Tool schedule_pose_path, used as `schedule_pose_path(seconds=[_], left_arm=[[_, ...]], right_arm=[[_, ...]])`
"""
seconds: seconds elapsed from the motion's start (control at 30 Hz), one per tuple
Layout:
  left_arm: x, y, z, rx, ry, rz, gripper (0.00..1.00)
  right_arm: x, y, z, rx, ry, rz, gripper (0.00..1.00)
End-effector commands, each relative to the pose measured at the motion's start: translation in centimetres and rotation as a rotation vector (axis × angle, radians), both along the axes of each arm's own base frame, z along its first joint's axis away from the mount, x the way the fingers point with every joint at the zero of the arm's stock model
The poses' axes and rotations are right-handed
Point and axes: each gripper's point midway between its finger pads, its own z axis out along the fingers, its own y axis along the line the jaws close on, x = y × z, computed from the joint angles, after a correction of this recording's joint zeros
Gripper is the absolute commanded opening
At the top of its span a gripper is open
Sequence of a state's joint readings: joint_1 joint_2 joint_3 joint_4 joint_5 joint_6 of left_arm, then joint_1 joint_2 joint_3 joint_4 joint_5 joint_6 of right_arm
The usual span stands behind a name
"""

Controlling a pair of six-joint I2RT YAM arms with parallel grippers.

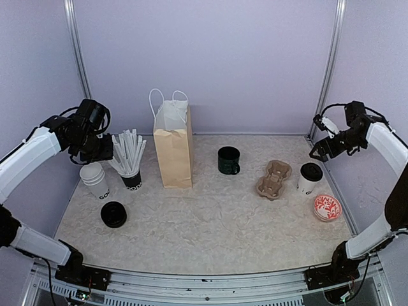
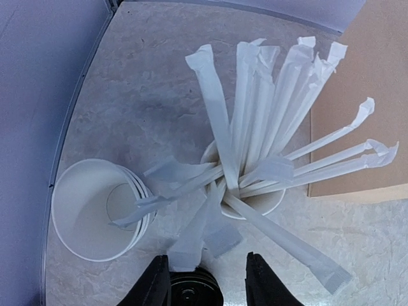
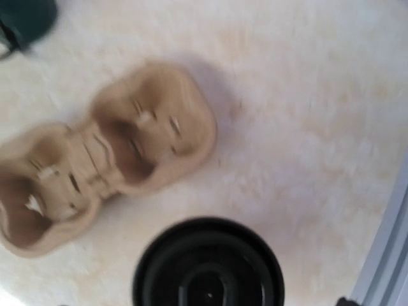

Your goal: Pack the takeout coffee

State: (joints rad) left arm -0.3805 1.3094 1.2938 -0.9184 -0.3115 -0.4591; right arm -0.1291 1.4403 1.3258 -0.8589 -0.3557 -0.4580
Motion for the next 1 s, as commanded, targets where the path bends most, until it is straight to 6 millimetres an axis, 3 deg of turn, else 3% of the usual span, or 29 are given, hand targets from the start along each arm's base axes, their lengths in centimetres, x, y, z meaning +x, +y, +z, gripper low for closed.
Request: schedule_pose_path(seconds=[0.0,0.2,0.47,0.67,0.83,0.97], left_arm=[[0.0,1.7,-1.7,0.023,0.063,0.018,0.38],[0.6,3.9,-3.9,0.074,0.115,0.062,0.32],[1.5,4.0,-5.4,0.108,0.146,0.047,0.39],[1.3,2.5,-3.3,0.068,0.091,0.016,0.44],[-0.8,3.4,-2.2,0.072,0.099,0.066,0.44],[-1.8,4.8,-2.5,0.086,0.113,0.107,0.4]], right_arm=[[-0.2,3.2,3.6,0.07,-0.125,0.103,0.87],[-0.5,6.6,4.1,0.104,-0.163,0.207,0.85],[-0.2,7.1,2.3,0.112,-0.125,0.226,0.84],[0.0,7.1,1.3,0.11,-0.104,0.225,0.83],[0.3,7.2,1.2,0.12,-0.097,0.23,0.83],[0.5,7.3,1.0,0.122,-0.093,0.232,0.83]])
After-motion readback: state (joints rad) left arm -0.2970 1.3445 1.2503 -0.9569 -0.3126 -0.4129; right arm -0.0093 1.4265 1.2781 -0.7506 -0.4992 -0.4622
